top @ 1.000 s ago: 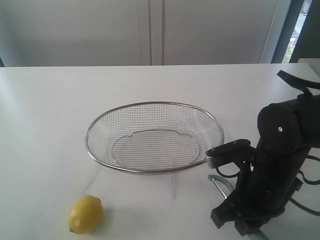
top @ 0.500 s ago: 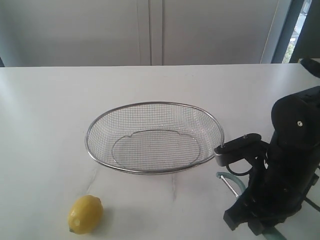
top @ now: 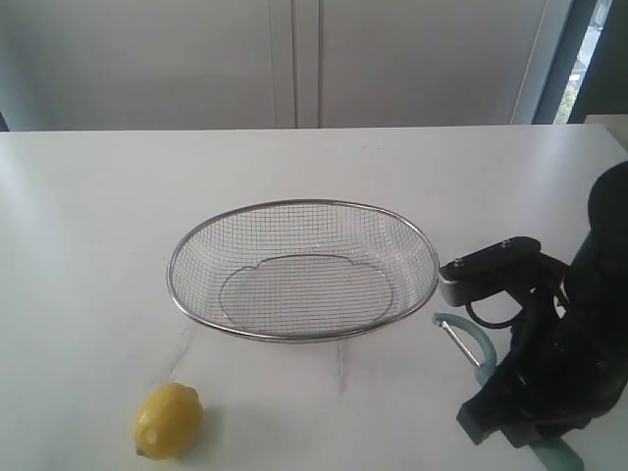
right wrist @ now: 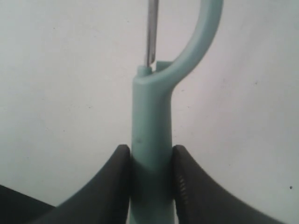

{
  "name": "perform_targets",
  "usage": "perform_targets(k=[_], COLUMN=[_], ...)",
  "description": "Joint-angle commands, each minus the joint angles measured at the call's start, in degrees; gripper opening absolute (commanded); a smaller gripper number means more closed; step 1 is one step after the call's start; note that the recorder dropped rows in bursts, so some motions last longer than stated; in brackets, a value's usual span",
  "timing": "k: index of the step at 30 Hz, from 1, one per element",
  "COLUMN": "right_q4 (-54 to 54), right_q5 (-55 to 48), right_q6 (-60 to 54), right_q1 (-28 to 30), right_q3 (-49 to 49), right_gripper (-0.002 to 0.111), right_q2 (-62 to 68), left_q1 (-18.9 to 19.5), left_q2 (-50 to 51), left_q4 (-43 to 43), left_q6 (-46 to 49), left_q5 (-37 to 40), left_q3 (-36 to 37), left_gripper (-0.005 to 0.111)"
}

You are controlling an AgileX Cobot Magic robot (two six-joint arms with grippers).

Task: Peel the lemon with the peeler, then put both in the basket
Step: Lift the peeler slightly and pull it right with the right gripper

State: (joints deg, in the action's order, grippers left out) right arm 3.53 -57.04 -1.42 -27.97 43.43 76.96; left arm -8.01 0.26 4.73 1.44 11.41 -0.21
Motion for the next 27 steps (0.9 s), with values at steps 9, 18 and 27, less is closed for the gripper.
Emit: perform_targets(k=[9, 18, 27], right_q4=[-0.7, -0.7, -0.6], right_q5=[0.7, 5.8, 16.2], right_q6=[0.3, 0.3, 0.3], right_q1=[0.1, 0.1, 0.1], right_q3=[-0.1, -0.1, -0.1], right_gripper=[0.0, 0.0, 0.0], right_q2=[-6.9, -6.9, -6.9], left_q1=[-0.1, -0.1, -0.1], left_q2=[-0.3, -0.3, -0.3], left_q4=[0.2, 0.2, 0.2], left_q6=[0.1, 0.1, 0.1], left_q5=[-0.2, -0.2, -0.2], left_q3=[0.2, 0.2, 0.2], left_gripper=[0.0, 0.0, 0.0])
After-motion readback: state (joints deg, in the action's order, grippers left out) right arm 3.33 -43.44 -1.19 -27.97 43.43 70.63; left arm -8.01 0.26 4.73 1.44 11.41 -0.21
